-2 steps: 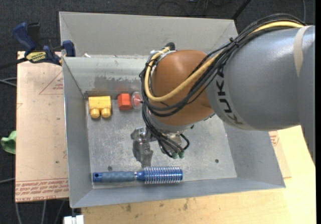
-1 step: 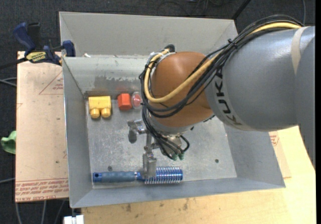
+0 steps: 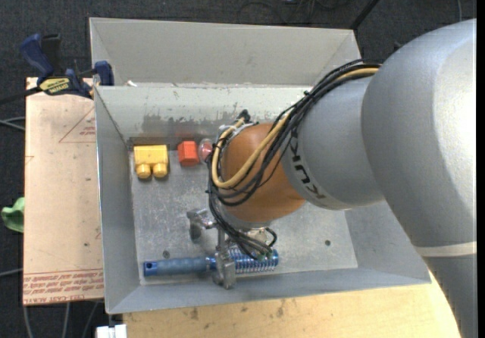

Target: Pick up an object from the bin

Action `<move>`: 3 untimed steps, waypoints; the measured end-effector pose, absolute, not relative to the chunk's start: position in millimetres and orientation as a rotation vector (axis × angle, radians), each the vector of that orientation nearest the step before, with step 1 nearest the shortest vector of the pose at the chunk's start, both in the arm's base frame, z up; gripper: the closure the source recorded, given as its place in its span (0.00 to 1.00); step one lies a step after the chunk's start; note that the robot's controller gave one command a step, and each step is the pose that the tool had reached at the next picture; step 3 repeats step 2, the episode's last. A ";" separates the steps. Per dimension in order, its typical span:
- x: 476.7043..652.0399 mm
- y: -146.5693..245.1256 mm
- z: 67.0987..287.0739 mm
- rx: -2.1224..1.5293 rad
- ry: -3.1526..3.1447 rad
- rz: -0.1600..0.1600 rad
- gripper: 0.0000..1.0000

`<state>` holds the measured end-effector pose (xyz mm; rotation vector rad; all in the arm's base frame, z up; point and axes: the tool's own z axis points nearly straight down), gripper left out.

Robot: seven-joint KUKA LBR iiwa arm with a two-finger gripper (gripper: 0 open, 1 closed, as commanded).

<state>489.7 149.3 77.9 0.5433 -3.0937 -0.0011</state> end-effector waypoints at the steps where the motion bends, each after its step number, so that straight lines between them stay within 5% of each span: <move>1: 489.5 149.8 80.3 0.544 -3.094 -0.002 1.00; 2: 519.6 147.0 215.2 0.558 -3.103 -0.002 1.00; 3: 519.6 147.0 215.2 0.558 -3.103 -0.002 1.00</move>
Offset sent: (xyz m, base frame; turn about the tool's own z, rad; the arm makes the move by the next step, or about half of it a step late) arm 0.0000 0.0000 0.0000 0.0000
